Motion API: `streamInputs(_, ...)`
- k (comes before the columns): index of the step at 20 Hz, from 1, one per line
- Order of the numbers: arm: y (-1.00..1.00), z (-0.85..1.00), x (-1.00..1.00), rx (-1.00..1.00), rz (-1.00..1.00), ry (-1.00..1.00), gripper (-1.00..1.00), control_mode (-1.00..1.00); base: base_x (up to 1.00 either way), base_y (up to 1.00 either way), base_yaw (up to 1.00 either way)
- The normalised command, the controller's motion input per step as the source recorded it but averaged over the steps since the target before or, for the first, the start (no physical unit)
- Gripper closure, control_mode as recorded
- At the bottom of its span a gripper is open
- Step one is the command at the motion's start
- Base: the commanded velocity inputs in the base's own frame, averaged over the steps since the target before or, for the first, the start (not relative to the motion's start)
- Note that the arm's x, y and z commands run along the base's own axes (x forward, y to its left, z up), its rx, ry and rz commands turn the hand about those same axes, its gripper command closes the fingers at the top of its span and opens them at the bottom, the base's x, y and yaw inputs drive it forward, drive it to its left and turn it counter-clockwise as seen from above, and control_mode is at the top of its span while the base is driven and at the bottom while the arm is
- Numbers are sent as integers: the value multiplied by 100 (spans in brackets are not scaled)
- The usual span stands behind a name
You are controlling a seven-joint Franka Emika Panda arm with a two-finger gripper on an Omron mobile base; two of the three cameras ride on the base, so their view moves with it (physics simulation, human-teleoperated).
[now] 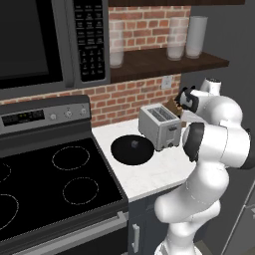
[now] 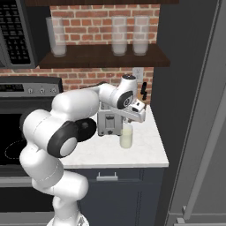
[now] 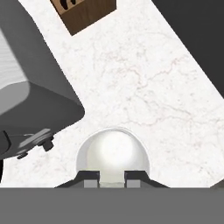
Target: Grab a lemon wedge from the fridge and one ice cube from the ice bowl, and put them in the glass of lemonade.
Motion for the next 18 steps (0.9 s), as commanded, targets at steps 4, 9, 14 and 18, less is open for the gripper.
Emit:
streamInputs(4, -1, 0, -14, 0, 0, -2, 100, -100, 0, 0, 0)
streamInputs(9, 0, 0, -2, 0, 0, -1, 100, -100, 0, 0, 0)
streamInputs(14, 0, -2, 9, 0, 0, 0, 100, -100, 0, 0, 0)
streamInputs(18, 0, -4, 2, 0, 0, 0, 100, -100, 0, 0, 0)
